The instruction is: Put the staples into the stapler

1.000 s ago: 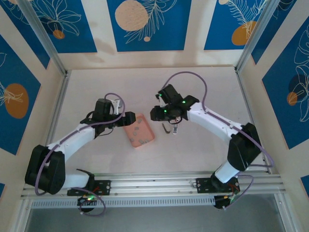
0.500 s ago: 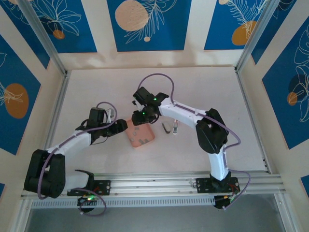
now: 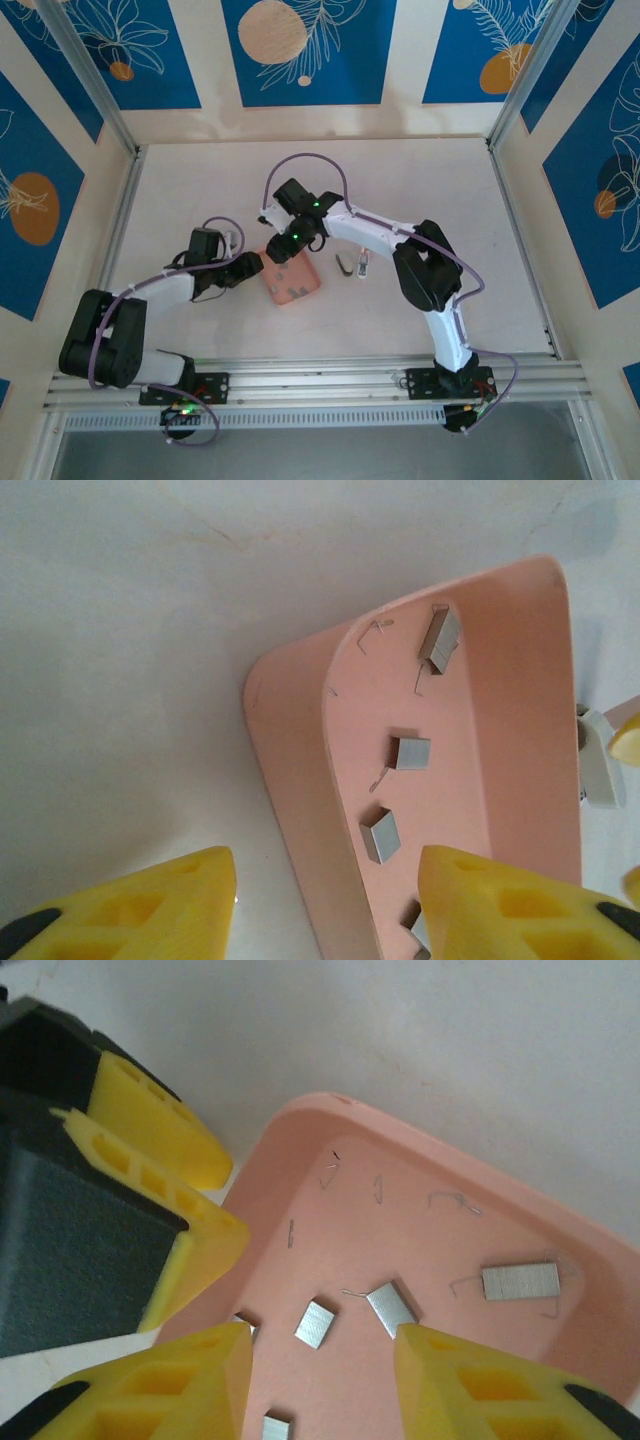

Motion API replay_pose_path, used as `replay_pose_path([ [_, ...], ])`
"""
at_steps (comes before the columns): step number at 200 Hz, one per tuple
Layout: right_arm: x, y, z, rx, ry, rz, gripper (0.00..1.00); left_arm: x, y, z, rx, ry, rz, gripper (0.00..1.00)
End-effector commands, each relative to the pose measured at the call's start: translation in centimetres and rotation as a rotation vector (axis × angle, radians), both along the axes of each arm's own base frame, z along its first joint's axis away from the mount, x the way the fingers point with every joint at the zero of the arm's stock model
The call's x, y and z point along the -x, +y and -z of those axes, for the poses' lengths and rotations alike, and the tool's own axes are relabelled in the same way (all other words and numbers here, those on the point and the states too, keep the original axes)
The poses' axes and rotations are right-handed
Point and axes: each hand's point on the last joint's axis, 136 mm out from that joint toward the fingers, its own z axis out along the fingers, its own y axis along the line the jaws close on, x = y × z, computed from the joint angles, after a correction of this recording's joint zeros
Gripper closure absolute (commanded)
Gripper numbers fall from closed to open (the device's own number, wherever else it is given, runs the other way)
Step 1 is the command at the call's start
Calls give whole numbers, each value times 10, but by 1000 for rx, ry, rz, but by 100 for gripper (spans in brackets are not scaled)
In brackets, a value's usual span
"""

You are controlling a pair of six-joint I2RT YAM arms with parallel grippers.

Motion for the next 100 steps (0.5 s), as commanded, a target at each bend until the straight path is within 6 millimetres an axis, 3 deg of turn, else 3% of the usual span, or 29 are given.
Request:
replay_pose_path([
  [1,1,9,4,-21,-34,-128,57,-1,4,4,14,8,-20,51],
  [100,0,8,44,66,-18,-170,57,6,9,11,-24,29,-17,59],
])
